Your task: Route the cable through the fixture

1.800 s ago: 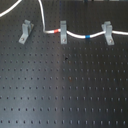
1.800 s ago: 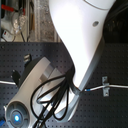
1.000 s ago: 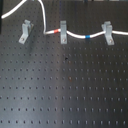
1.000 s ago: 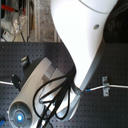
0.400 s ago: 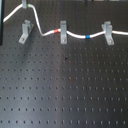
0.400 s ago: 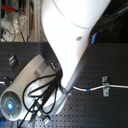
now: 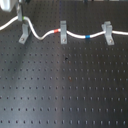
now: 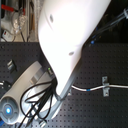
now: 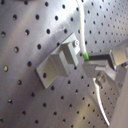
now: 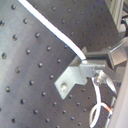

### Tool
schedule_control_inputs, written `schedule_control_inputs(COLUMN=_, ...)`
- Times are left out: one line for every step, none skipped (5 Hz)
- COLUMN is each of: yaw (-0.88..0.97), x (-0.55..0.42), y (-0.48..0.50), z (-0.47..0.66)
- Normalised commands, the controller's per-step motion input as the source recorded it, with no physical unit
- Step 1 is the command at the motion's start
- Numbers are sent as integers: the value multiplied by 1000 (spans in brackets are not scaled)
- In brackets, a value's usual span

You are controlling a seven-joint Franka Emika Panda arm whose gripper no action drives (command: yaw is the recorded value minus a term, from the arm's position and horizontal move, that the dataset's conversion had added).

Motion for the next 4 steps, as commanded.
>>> schedule_control_inputs(yaw=-20, x=-276, y=50, z=44)
schedule_control_inputs(yaw=-54, x=-206, y=-31, z=2)
schedule_control_inputs(yaw=-109, x=-6, y=-47, z=1)
schedule_control_inputs(yaw=-203, x=66, y=-159, z=3)
